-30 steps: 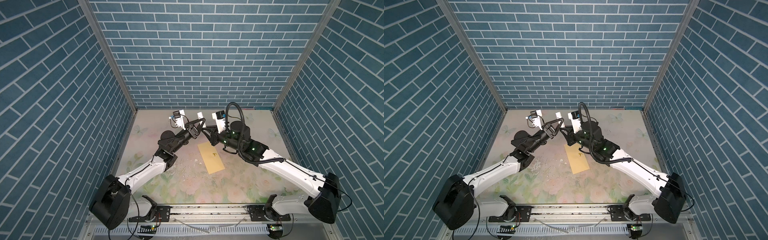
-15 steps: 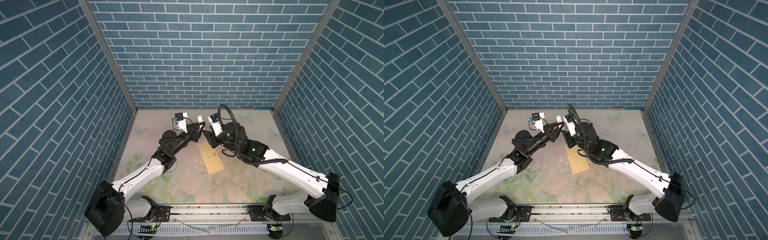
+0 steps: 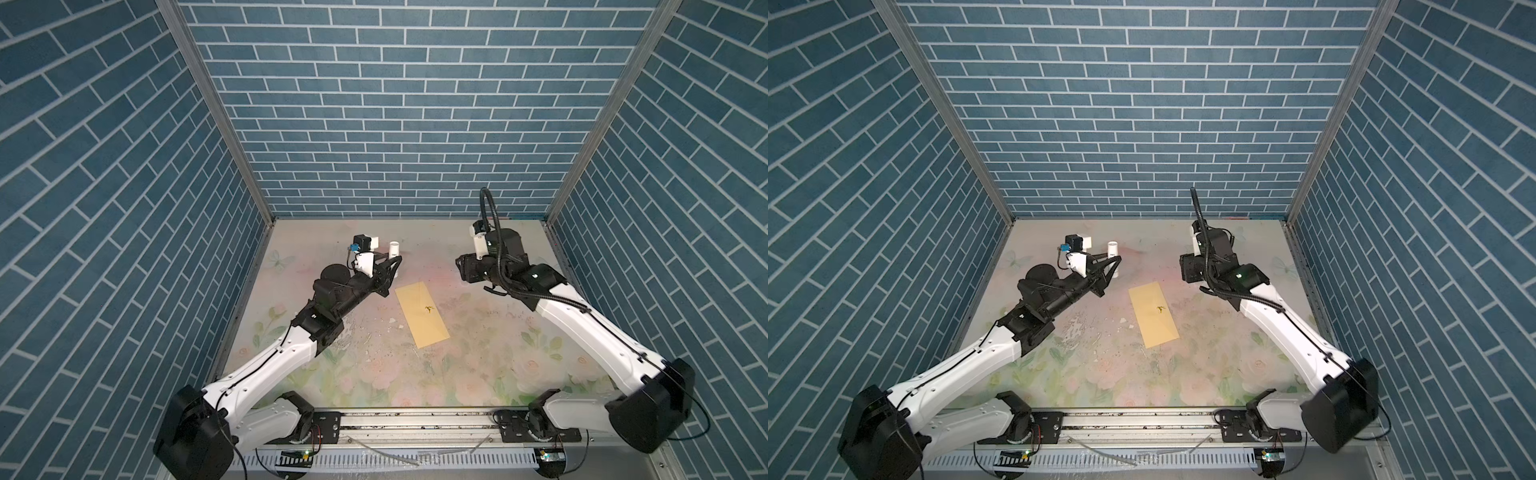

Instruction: Place the letter into the envelope and seal it

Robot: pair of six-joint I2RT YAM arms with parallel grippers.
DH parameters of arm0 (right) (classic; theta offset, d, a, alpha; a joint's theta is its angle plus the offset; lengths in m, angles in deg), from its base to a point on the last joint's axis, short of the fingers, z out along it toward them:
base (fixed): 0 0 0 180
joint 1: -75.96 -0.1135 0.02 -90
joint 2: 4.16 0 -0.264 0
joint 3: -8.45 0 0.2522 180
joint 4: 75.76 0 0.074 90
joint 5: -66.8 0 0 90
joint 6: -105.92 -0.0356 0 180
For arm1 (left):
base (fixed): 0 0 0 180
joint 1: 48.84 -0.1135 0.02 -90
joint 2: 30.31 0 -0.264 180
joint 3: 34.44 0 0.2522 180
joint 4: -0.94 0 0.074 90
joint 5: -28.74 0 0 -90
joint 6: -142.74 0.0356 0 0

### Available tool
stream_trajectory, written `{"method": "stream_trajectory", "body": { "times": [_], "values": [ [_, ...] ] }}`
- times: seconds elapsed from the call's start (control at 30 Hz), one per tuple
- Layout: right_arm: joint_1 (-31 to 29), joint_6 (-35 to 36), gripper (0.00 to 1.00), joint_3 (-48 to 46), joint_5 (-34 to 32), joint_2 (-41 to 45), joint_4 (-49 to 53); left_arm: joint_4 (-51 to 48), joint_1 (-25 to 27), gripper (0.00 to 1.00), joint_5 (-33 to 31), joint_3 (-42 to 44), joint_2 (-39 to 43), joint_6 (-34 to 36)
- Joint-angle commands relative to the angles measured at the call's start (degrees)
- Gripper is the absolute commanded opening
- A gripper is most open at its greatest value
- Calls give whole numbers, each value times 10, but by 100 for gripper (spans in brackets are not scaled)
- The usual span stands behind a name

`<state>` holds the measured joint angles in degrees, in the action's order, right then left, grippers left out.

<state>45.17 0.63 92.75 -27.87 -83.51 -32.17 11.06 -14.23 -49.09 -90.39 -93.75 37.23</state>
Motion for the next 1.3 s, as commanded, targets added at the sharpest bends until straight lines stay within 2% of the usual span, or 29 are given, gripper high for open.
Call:
{"method": "stream_trajectory", "body": {
  "times": [0.0, 0.27, 0.47, 0.93, 1.27],
  "values": [
    [22, -11, 65, 65, 17, -63, 104, -12, 11, 0, 0, 7, -2, 33],
    [58, 17, 65, 137, 4, -210, 134, -5, 20, 0, 8, 15, -16, 28],
    [73, 26, 61, 165, 6, -282, 132, 5, 22, 0, 10, 20, -19, 20],
    [88, 30, 50, 213, 24, -379, 116, 12, 23, 0, 14, 20, -25, 14],
    [93, 32, 38, 231, 18, -409, 120, 14, 23, 0, 15, 20, -33, 14]
  ]
}}
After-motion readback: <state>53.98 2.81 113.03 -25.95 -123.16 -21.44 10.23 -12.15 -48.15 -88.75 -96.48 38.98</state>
